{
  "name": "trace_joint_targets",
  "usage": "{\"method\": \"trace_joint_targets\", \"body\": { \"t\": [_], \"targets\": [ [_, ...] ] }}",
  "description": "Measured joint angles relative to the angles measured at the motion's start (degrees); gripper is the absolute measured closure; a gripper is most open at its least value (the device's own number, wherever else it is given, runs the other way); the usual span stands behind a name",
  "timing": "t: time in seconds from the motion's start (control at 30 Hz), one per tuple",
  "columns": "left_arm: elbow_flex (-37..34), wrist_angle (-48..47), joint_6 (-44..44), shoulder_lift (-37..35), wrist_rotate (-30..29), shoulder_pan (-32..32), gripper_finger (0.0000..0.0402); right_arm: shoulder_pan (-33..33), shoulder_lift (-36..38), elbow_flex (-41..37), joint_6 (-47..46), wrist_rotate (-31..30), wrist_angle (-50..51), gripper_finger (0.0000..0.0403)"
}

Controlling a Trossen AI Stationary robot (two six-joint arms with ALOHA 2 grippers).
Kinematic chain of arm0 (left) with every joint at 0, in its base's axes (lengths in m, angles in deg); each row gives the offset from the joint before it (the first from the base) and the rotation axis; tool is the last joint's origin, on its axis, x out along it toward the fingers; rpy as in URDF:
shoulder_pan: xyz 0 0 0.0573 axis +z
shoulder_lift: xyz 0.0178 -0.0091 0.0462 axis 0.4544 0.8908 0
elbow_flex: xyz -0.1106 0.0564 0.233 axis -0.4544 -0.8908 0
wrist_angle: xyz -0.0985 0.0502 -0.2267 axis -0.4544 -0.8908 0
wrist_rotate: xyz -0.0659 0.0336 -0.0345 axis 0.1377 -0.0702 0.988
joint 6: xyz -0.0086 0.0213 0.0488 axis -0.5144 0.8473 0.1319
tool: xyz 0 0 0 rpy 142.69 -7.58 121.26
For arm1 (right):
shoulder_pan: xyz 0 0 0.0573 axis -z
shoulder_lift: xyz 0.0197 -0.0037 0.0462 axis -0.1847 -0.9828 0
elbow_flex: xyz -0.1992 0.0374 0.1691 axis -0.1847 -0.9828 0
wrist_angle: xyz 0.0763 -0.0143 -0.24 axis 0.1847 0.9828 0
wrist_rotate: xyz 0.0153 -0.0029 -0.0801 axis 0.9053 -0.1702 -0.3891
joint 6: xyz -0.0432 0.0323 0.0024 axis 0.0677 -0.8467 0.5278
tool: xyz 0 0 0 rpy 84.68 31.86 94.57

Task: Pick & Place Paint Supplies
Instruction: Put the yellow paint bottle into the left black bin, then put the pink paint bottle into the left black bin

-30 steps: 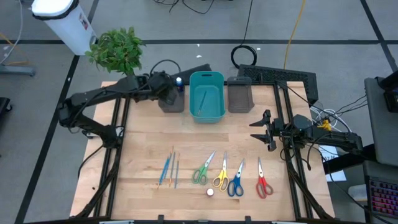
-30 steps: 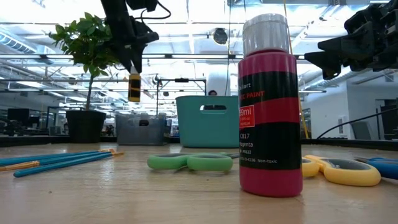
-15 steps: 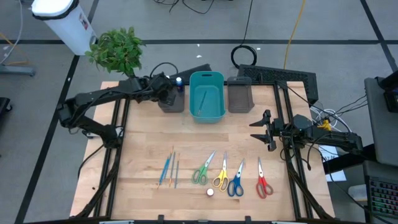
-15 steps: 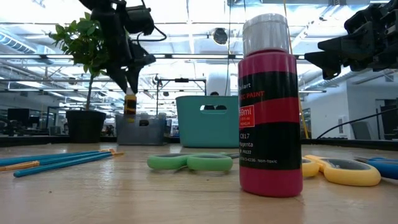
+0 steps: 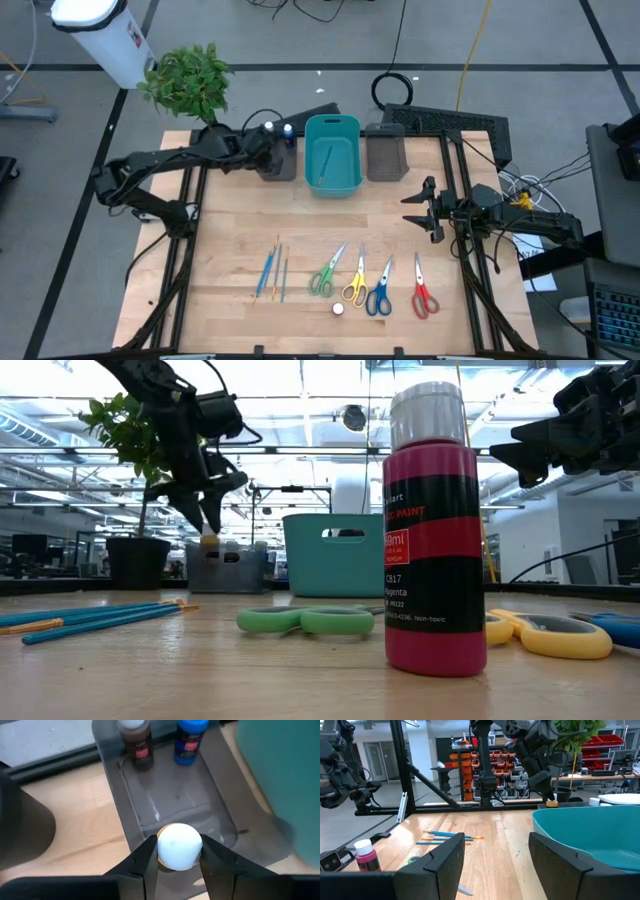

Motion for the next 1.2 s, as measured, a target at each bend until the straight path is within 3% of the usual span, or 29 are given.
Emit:
{"method": "trace_joint_targets", "body": {
  "t": [0.37, 0.6, 0.77, 1.2],
  "targets": [
    [-3.03, 0.68, -1.57, -0.02, -0.04, -0.07, 0.0278, 0.0, 0.0, 0.02, 0.0, 0.0, 0.0, 0.019],
    [-3.03, 0.75, -1.27, -0.02, -0.02, -0.11, 0.0206, 0.0, -0.01, 0.01, 0.0, 0.0, 0.0, 0.019],
    [-3.03, 0.78, -1.38, -0.02, 0.0, -0.11, 0.018, 0.0, 0.0, 0.02, 0.0, 0.0, 0.02, 0.019],
    [-0.76, 0.87, 1.91, 0.0, 0.0, -0.11, 0.0175, 0.0, 0.0, 0.0, 0.0, 0.0, 0.02, 0.019]
  ]
}}
